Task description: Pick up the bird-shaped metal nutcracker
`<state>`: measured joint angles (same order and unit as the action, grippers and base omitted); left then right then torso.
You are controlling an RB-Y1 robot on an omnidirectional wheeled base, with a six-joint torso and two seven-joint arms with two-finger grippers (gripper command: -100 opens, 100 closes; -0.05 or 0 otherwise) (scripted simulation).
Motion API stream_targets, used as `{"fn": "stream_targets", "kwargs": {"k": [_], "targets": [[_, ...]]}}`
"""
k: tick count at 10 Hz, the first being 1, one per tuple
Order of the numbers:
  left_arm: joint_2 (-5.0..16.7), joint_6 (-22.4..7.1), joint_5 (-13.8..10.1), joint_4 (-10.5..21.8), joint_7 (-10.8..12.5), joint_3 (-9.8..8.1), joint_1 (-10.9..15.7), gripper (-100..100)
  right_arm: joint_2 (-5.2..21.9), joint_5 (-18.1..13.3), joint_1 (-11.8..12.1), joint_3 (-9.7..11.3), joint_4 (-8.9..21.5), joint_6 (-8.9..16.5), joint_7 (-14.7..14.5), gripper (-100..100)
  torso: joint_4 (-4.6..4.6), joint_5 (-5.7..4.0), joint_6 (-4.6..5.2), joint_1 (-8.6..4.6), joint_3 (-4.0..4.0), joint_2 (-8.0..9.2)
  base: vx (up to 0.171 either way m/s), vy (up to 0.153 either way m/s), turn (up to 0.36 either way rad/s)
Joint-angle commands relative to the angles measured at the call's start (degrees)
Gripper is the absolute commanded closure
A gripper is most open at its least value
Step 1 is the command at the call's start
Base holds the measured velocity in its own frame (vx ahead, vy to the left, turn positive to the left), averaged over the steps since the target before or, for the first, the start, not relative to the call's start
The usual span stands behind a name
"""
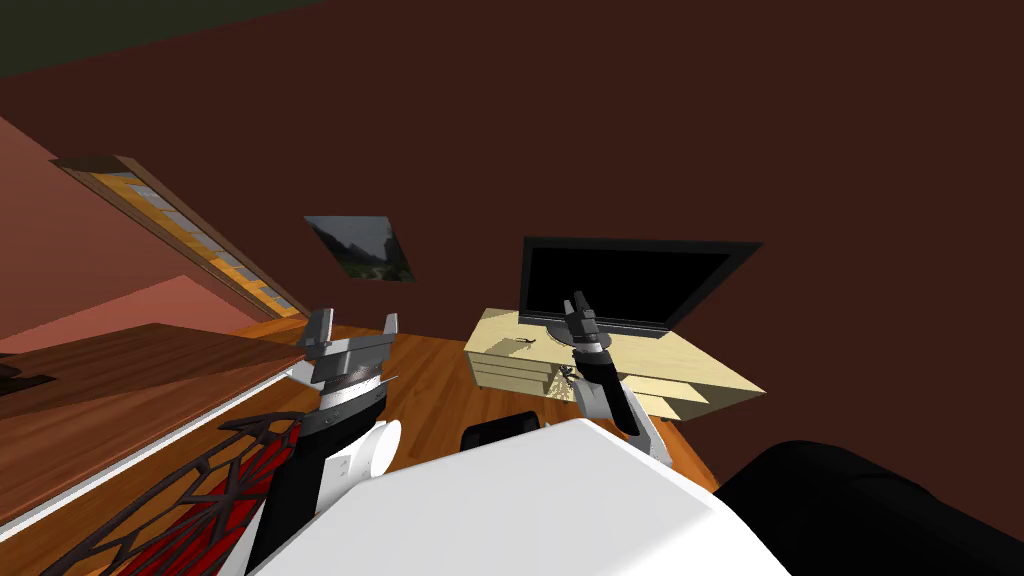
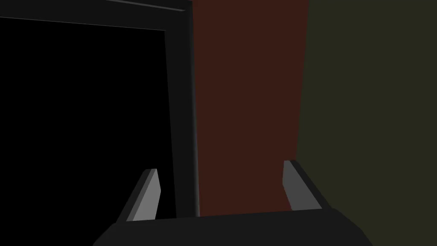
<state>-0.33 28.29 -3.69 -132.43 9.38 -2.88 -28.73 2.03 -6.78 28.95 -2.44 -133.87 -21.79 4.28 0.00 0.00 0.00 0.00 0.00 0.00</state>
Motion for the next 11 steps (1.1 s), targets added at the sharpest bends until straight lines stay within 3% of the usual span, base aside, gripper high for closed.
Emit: {"fn": "stream_targets", "kwargs": {"k": [1,4,7,9,10,11], "targets": [[0.00,0.00,0.00,0.00,0.00,0.00,0.00,0,2.50,0.24,0.04,0.60,1.32,0.16,-0.57,-100,0.00,0.00,0.00,0.00,0.00,0.00,-0.023,-0.053,-0.002],[0.01,0.00,0.00,0.00,0.00,-0.01,0.01,0,7.06,0.56,0.01,2.18,4.60,0.39,-1.88,-100,0.05,-0.10,0.00,-0.46,0.13,0.23,-0.064,-0.109,0.021],[0.01,0.00,0.00,0.01,0.00,0.00,0.01,0,12.49,0.63,-0.34,4.73,9.75,0.46,-3.68,-100,0.05,-0.08,-0.01,-0.28,0.12,0.20,-0.053,-0.072,0.128],[0.00,0.00,0.00,0.00,0.00,0.00,0.00,0,12.97,0.63,-0.34,4.73,9.75,0.46,-3.68,-100,0.03,-0.05,0.00,-0.17,0.06,0.10,-0.012,-0.028,0.022],[0.00,0.00,0.00,0.00,0.00,0.00,0.00,0,15.17,0.55,-0.56,5.77,11.86,0.43,-4.36,-100,0.01,-0.03,0.01,-0.08,0.01,0.00,-0.024,-0.039,0.055],[0.00,0.00,0.00,0.00,0.00,0.00,0.01,0,15.17,0.55,-0.56,5.77,11.86,0.43,-4.36,-100,0.01,-0.04,-0.02,-0.16,0.03,0.05,-0.026,-0.054,0.008]]}}
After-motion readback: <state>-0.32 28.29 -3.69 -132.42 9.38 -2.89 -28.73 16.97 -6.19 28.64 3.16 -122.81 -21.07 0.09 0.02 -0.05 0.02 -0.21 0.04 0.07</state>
